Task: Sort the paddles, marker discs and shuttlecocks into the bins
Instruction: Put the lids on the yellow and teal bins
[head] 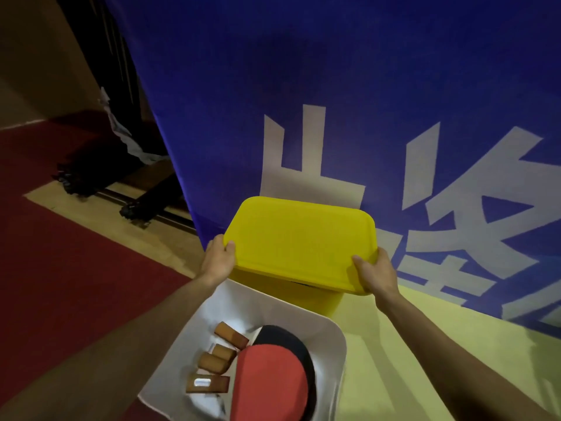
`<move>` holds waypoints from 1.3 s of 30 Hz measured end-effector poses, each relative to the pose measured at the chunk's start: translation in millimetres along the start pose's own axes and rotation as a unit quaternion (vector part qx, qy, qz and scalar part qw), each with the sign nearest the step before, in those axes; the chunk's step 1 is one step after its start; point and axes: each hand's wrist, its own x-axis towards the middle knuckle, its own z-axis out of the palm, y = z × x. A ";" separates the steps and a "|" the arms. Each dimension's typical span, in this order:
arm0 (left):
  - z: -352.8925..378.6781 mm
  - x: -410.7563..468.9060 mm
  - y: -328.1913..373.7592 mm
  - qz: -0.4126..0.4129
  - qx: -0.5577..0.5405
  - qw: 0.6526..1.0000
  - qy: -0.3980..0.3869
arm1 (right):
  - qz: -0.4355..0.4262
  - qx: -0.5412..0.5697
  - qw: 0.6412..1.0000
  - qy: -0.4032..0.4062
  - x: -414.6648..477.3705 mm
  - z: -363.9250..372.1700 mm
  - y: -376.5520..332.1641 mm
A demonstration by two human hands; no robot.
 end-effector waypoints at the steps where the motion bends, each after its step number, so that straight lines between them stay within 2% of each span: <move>1: -0.6 8.7 -6.2 0.002 0.008 1.000 -0.008 | 0.005 -0.007 1.000 0.005 1.5 7.3 -1.3; 8: 1.2 61.9 -33.3 0.003 0.048 0.997 -0.058 | 0.054 -0.047 0.996 0.047 5.5 47.2 -13.3; 14: 7.9 78.5 -43.9 0.021 0.053 0.995 -0.079 | 0.065 -0.073 0.992 0.076 5.3 62.3 -10.6; 21: 14.5 75.7 -55.9 0.041 0.022 0.997 -0.066 | 0.089 -0.093 0.989 0.076 3.9 72.9 3.3; 32: 15.5 86.1 -65.6 0.052 0.038 0.996 -0.053 | 0.056 -0.098 0.988 0.102 15.9 79.8 6.5; 39: 22.4 88.8 -70.2 0.064 0.066 0.994 -0.067 | 0.076 -0.097 0.989 0.085 22.0 82.3 15.0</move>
